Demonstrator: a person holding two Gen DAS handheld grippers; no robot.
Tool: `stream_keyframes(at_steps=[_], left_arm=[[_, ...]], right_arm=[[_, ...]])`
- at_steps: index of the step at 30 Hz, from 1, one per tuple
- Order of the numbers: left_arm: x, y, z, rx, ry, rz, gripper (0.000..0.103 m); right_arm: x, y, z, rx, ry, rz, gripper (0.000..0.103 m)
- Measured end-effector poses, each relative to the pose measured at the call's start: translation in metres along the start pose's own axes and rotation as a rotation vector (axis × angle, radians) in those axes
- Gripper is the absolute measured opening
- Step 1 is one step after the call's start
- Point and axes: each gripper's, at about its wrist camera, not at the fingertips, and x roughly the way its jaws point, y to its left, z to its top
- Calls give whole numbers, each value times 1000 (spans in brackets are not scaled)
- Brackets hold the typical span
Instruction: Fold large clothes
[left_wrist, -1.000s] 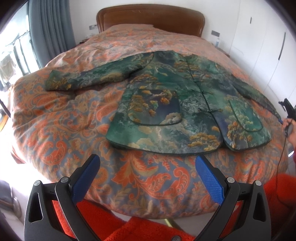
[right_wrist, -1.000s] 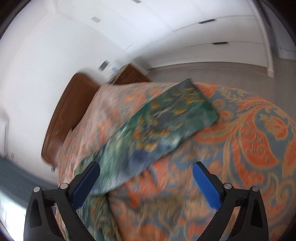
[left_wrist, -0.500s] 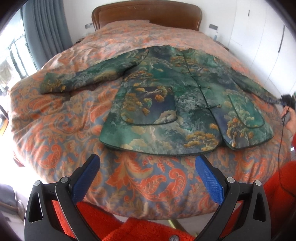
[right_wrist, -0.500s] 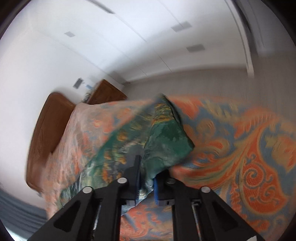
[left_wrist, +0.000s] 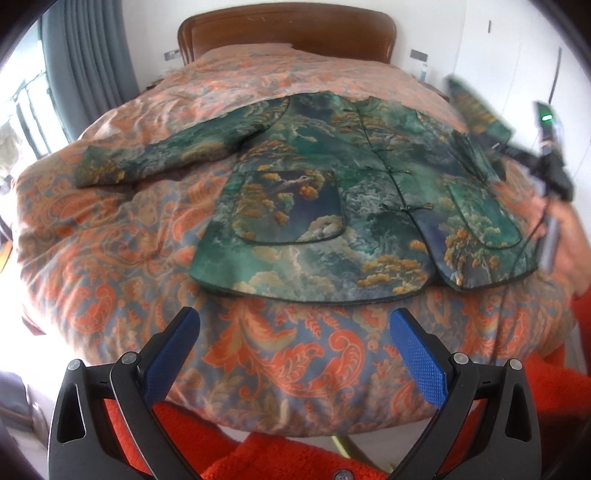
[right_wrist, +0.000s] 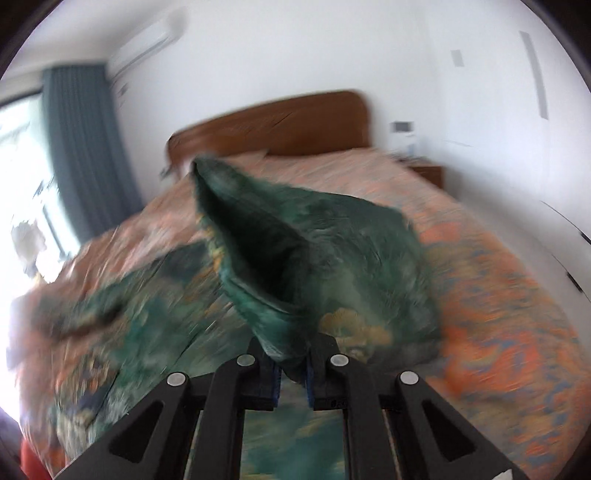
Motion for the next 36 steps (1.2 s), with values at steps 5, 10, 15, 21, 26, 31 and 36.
stream_keyframes(at_steps=[5,10,15,21,26,31,36], left_arm=[[-2,13,-10,-27,2,14,102],[7,18,-14,-36,31,5,102],[16,0,7,5,30,-100,102],[39,-56,73,43,42,-394,102],[87,-129,119,128,42,-472,94],[157,-180,144,129,141,-442,87],[205,-199,151,65,290,-393,34]], right_arm=[[40,60,-43,-100,179,6,14],[44,78,-78,-111,273,23,65],[5,98,-98,-137,240,91,66],[-97,87,-137,-107,55,56,68],[-129,72,-167,-28,-39,-15,68],[-140,73,-186,-60,-82,-62,69],[-137,77,-195,-83,-71,-30,69]])
